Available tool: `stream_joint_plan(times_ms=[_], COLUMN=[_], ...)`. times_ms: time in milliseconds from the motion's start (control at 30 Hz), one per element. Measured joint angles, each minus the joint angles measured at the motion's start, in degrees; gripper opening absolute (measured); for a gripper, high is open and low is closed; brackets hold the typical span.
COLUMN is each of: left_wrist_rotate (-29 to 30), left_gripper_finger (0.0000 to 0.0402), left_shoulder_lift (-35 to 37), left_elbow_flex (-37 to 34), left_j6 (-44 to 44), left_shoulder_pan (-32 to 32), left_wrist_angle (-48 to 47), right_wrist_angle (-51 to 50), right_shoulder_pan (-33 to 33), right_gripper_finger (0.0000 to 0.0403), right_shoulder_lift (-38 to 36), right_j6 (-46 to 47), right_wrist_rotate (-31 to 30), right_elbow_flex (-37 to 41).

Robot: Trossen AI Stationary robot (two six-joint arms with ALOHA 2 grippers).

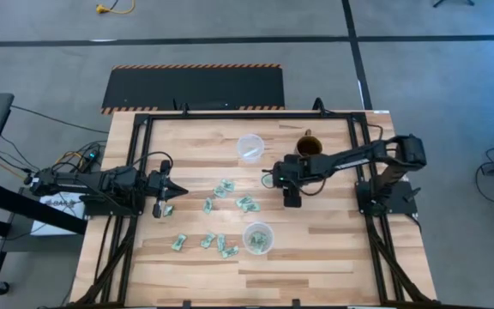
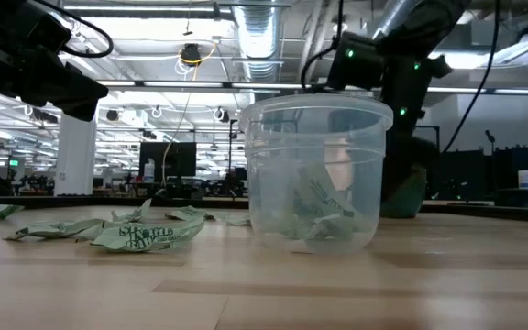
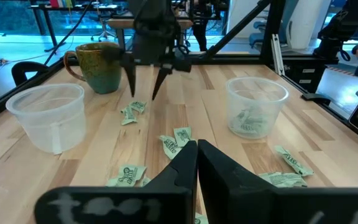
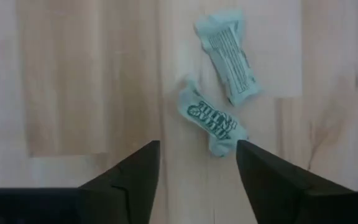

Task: Pick and place Stevia / Truvia into bins
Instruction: Put the stevia packet into the bottom transparent container

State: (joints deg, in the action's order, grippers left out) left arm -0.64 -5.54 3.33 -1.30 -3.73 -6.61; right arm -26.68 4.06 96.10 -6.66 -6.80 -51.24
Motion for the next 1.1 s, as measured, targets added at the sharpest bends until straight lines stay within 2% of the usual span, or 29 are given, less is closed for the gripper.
stream_joint_plan(times_ms=[233, 600, 733, 900, 1100], left_wrist_rotate=[0.0, 0.0, 0.0, 0.0, 0.0], left_gripper_finger=[0.0000, 0.0000, 0.0000, 0.0000, 0.0000], left_shoulder_lift=[0.0, 0.0, 0.0, 0.0, 0.0], left_elbow_flex=[0.0, 0.0, 0.0, 0.0, 0.0], left_j6=[0.0, 0.0, 0.0, 0.0, 0.0], left_shoulder_pan=[0.0, 0.0, 0.0, 0.0, 0.0], left_wrist_angle=[0.0, 0.0, 0.0, 0.0, 0.0], right_wrist_angle=[0.9, 5.5, 5.4, 5.7, 6.0], right_shoulder_pan=[1.0, -0.8, -0.7, 0.0, 0.1], right_gripper_finger=[0.0230, 0.0226, 0.0223, 0.0216, 0.0189], right_shoulder_lift=[1.8, 1.8, 1.8, 3.3, 4.8], right_j6=[0.6, -2.0, -2.0, -1.7, -1.3], right_wrist_rotate=[-4.5, -5.1, -4.6, 0.0, 0.5], right_elbow_flex=[0.0, -0.1, -0.1, -0.1, -0.3])
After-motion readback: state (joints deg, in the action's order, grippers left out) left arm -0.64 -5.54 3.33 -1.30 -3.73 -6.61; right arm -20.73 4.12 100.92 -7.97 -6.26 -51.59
